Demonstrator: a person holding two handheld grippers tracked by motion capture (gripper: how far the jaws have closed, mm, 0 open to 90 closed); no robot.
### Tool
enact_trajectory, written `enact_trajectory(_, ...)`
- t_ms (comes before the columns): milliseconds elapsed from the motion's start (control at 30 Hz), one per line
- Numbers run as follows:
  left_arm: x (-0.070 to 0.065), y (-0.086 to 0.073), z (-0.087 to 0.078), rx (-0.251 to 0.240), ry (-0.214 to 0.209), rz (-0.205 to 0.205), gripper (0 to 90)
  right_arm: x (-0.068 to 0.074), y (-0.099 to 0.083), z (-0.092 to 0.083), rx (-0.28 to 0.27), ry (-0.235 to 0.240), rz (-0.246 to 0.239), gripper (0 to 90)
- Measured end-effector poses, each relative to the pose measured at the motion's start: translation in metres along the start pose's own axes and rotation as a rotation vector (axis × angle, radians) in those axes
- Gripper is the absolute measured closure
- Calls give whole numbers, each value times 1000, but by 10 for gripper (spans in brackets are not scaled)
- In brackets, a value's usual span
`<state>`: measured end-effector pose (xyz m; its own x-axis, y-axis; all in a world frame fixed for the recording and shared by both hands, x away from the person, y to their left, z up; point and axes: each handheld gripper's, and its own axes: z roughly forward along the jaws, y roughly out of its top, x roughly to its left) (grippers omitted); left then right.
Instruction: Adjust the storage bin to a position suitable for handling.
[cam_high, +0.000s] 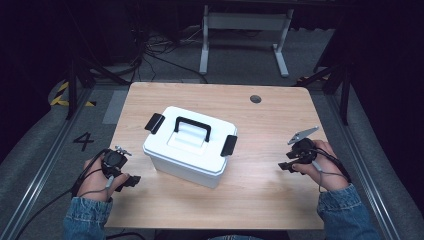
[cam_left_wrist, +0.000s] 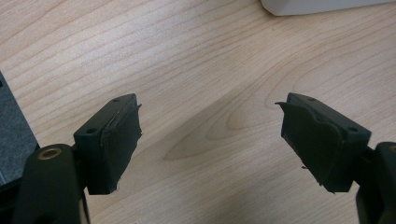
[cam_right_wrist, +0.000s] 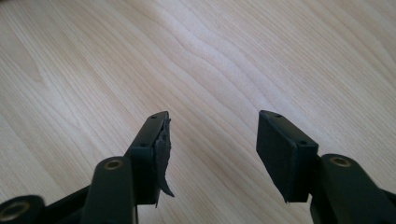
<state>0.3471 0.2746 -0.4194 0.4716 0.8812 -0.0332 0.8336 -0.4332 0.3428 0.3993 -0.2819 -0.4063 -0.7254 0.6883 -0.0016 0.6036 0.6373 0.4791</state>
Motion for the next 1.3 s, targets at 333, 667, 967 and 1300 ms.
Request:
enact_trajectory(333, -1, -1, -5, -68, 11, 42, 184, 5, 4, -3, -94, 74, 10, 491)
enact_trajectory(667, -1, -1, -9, -55, -23, -8, 200, 15, 26, -20, -171, 75, -10, 492)
enact_trajectory(967, -2, 2, -9, -53, -45, 4, 204, 24, 55, -43, -226, 118, -38, 511)
enact_trajectory(1300, -2, 5, -9, -68, -67, 16, 217, 37, 82, -59, -259, 172, -25, 536)
